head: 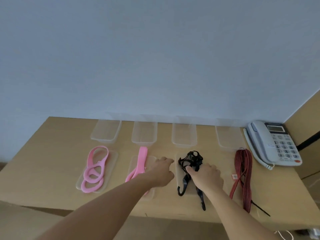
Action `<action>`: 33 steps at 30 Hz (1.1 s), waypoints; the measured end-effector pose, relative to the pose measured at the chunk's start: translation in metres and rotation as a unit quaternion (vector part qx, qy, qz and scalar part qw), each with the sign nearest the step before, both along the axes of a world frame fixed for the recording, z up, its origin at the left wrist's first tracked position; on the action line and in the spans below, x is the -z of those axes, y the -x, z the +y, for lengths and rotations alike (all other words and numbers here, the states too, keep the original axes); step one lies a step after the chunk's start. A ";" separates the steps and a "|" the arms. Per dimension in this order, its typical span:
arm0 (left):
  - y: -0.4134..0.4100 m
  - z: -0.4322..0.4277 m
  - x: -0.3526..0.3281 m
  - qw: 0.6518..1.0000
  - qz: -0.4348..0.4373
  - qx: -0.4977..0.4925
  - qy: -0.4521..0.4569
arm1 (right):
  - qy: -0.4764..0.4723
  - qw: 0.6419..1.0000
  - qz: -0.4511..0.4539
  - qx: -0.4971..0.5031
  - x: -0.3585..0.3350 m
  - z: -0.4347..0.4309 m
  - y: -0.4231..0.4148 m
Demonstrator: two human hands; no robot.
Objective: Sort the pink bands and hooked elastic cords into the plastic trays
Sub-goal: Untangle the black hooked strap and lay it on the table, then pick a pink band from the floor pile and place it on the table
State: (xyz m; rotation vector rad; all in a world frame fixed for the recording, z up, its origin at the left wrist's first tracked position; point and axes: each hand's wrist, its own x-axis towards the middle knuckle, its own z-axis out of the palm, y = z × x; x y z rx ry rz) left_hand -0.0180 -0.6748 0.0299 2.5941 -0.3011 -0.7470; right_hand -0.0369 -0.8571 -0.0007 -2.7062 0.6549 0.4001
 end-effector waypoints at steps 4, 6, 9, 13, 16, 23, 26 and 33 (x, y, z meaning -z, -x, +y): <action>0.009 0.037 -0.019 0.998 -0.051 -0.039 -0.005 | 0.062 0.991 -0.108 -0.052 -0.030 0.028 0.003; 0.017 0.066 -0.030 0.995 -0.076 -0.066 -0.004 | 0.047 0.983 -0.136 -0.113 -0.046 0.055 0.002; 0.043 0.126 -0.044 0.989 -0.096 -0.113 0.004 | 0.018 0.971 -0.137 -0.194 -0.064 0.116 0.007; 0.104 0.225 -0.054 0.971 -0.125 -0.201 0.002 | -0.004 0.949 -0.139 -0.283 -0.076 0.222 0.037; 0.170 0.311 -0.057 0.952 -0.122 -0.280 0.009 | -0.024 0.924 -0.131 -0.359 -0.080 0.310 0.079; 0.343 0.476 -0.050 0.882 -0.105 -0.458 -0.024 | -0.066 0.840 -0.116 -0.525 -0.075 0.497 0.197; 0.398 0.518 -0.042 0.853 -0.088 -0.514 -0.028 | -0.095 0.798 -0.118 -0.583 -0.070 0.556 0.239; 0.453 0.581 -0.031 0.795 -0.091 -0.600 -0.019 | -0.137 0.727 -0.094 -0.666 -0.060 0.645 0.284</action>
